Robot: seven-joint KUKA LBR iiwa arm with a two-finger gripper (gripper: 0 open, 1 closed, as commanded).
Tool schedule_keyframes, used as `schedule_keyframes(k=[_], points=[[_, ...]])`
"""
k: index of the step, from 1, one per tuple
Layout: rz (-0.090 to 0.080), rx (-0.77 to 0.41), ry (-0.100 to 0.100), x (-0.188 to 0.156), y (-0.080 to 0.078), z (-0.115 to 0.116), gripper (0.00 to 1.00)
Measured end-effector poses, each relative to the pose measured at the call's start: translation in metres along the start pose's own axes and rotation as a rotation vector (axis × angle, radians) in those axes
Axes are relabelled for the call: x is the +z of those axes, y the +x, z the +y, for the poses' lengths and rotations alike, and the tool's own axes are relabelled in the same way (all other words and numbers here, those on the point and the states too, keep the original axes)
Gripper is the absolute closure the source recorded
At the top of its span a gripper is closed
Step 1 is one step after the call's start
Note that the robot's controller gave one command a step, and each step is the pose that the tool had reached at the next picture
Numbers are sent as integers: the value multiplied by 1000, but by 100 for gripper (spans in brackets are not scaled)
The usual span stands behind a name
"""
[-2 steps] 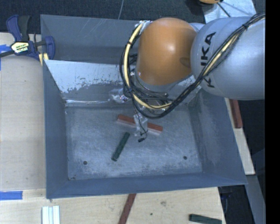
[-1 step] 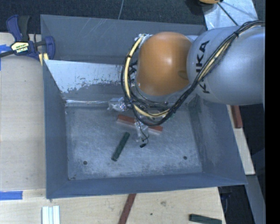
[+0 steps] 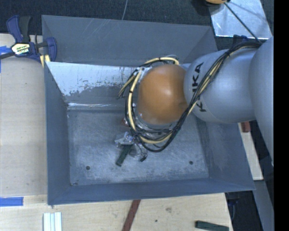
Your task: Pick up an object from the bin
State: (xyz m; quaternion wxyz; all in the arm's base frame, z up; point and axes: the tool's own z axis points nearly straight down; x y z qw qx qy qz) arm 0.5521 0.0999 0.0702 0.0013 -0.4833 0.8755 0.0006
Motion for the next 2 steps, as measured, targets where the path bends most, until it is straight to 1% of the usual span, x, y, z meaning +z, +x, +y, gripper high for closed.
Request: schedule_keyframes(k=[1, 2], points=[[0, 1, 0, 0, 0, 0, 100], [-1, 29, 2, -141, -6, -10, 100]])
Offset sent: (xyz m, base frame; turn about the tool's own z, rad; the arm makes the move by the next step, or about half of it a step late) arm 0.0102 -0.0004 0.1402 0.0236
